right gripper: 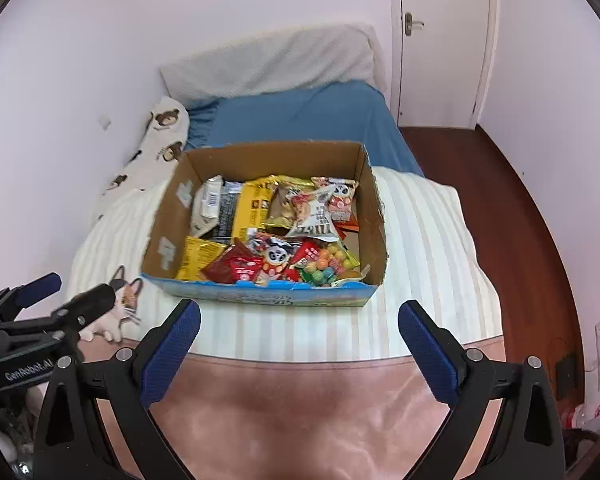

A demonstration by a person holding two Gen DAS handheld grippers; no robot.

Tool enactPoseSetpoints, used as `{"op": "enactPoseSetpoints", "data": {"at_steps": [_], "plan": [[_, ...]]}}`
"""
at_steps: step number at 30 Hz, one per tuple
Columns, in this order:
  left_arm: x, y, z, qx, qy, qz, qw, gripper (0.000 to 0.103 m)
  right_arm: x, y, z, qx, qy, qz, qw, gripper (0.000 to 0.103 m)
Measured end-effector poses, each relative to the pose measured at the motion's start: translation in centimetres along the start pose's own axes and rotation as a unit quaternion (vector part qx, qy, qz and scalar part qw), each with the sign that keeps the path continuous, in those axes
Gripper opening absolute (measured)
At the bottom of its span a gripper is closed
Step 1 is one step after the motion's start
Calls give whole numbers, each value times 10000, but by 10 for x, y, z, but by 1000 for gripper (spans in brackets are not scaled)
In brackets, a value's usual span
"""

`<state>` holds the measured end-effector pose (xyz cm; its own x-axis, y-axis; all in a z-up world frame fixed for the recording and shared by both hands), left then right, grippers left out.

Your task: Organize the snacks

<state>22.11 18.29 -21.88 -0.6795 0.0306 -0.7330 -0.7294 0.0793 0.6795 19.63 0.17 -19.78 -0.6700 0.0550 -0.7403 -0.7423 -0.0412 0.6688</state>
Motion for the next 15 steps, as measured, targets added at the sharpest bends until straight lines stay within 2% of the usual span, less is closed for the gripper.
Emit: {"op": "enactPoseSetpoints", "data": {"at_steps": [5,15], "plan": [[6,41,-3,-7,-84,-223,9997,103,1,48,8,-76,38,-273,9996,101],[2,106,-8,111,117,-547,9984,103,-1,128,23,-173,40,-719,9973,101]]}}
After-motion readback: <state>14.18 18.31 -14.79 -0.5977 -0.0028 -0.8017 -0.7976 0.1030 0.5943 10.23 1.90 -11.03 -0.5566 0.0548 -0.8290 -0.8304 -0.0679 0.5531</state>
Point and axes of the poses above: each gripper's, at about its wrist camera, not at the fingertips, and y roughly against the way its jaws point, z to its left, x to its underside, the point moved 10 cm from there along -y, roughly the way its jaws point, and after that the axes turned 13 degrees about -z, right-handed, at the moved point
